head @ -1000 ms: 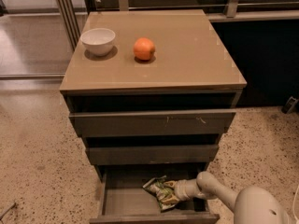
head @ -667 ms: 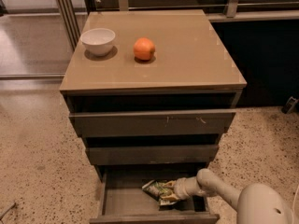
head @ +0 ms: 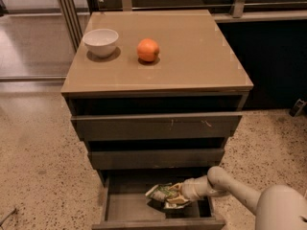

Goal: Pick green jalapeno chip bag from bottom drawer and place on counter

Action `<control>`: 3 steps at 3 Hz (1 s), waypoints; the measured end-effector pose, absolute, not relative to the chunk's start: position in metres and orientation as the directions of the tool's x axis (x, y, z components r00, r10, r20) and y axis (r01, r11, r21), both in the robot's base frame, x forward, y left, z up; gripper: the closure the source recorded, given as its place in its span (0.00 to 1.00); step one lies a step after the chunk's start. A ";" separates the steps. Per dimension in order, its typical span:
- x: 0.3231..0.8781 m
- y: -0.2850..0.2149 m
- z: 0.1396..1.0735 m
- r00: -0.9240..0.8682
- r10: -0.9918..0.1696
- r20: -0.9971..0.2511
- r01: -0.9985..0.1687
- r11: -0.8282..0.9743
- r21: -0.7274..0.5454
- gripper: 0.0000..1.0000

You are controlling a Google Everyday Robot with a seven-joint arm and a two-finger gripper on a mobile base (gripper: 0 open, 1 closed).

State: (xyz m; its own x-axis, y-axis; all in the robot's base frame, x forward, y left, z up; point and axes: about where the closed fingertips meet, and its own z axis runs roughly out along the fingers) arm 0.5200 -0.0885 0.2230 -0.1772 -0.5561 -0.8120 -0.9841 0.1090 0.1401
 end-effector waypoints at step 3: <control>0.512 -0.075 0.332 -0.105 -0.567 -0.817 -0.994 0.036 0.102 1.00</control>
Offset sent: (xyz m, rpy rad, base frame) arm -0.0017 0.0014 0.0472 -0.0035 0.0066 0.0294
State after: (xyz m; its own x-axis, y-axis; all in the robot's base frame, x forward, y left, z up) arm 0.5125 -0.0753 0.3316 -0.1048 -0.5672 -0.8169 -0.9941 0.0363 0.1023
